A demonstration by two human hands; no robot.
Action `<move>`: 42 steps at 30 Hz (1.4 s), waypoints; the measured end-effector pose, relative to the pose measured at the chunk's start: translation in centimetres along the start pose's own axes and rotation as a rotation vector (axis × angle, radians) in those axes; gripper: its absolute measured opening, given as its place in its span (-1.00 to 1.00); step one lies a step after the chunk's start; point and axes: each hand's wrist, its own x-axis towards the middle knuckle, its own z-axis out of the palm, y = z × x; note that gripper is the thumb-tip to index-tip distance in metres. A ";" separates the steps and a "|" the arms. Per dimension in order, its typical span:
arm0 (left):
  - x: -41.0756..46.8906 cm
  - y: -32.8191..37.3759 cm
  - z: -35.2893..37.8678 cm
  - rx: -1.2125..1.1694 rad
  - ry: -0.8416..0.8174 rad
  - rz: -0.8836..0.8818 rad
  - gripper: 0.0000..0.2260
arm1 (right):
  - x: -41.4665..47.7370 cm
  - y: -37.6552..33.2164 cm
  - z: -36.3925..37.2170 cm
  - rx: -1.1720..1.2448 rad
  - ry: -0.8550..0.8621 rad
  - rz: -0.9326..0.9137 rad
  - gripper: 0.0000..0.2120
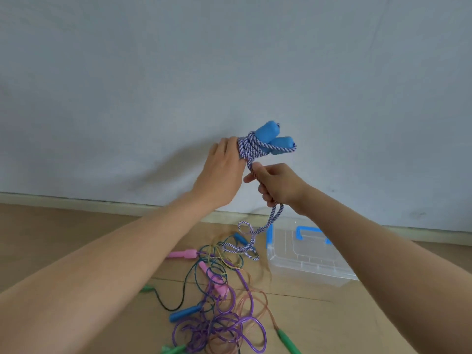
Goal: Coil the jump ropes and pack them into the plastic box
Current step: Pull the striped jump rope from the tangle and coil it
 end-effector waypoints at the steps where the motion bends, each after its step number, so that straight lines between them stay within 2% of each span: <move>1: 0.4 -0.1 0.3 0.054 -0.024 0.018 -0.80 | 0.1 -0.7 0.5 -0.053 -0.039 0.035 -0.55; 4: 0.7 -0.9 1.0 0.154 -0.208 -0.080 -0.70 | 0.5 -2.8 1.1 -0.236 -0.145 0.146 -0.66; 8: -0.6 -1.2 0.2 0.213 -0.309 -0.231 -0.65 | 0.6 -4.0 2.1 -0.315 -0.185 0.103 -0.78; 11: -1.2 -1.0 -1.4 0.239 -0.324 -0.312 -0.66 | -1.0 -3.7 4.1 -0.372 0.002 -0.041 -0.68; 14: -1.5 -0.7 -2.8 0.308 -0.307 -0.313 -0.72 | -2.6 -3.2 5.4 -0.342 0.173 -0.119 -0.63; 17: -1.7 -0.7 -2.9 0.361 -0.305 -0.281 -0.71 | -2.4 -3.2 5.7 -0.402 0.176 -0.289 -0.64; 19: -1.7 -1.5 -2.2 0.359 -0.304 -0.279 -0.76 | -1.4 -3.0 5.6 -0.549 0.158 -0.413 -0.70; 21: -1.6 -2.5 -1.0 0.326 -0.298 -0.280 -0.82 | 0.0 -2.5 5.1 -0.767 0.123 -0.457 -0.79; 23: -1.4 -3.2 -0.1 0.303 -0.316 -0.274 -0.77 | 1.1 -2.7 4.1 -0.912 0.148 -0.480 -0.79; 25: -1.3 -3.4 0.3 0.301 -0.367 -0.255 -0.68 | 1.7 -3.7 3.0 -0.945 0.211 -0.488 -0.75; 28: -1.6 -3.8 0.5 0.266 -0.379 -0.211 -0.72 | 2.3 -5.1 1.8 -0.941 0.311 -0.459 -0.69; 31: -1.7 -4.5 0.6 0.174 -0.297 -0.134 -0.76 | 3.5 -5.0 1.2 -0.760 0.316 -0.475 -0.85; 34: -1.4 -5.3 0.5 0.090 -0.203 -0.055 -0.74 | 4.5 -5.3 0.1 -0.534 0.204 -0.477 -0.79; 35: -1.4 -5.4 0.3 0.081 -0.167 -0.028 -0.73 | 4.5 -5.5 -0.4 -0.417 0.159 -0.429 -0.78; 38: -1.5 -5.7 -0.2 0.063 -0.051 -0.005 -0.67 | 4.4 -4.9 -2.0 0.184 0.002 -0.208 -0.82; 40: -1.4 -5.8 -0.6 0.026 0.009 -0.044 -0.61 | 4.2 -3.9 -2.7 0.436 -0.104 -0.186 -0.82; 42: -0.9 -5.6 -1.1 -0.054 0.065 -0.096 -0.62 | 4.4 -3.0 -2.5 0.590 -0.167 -0.197 -0.76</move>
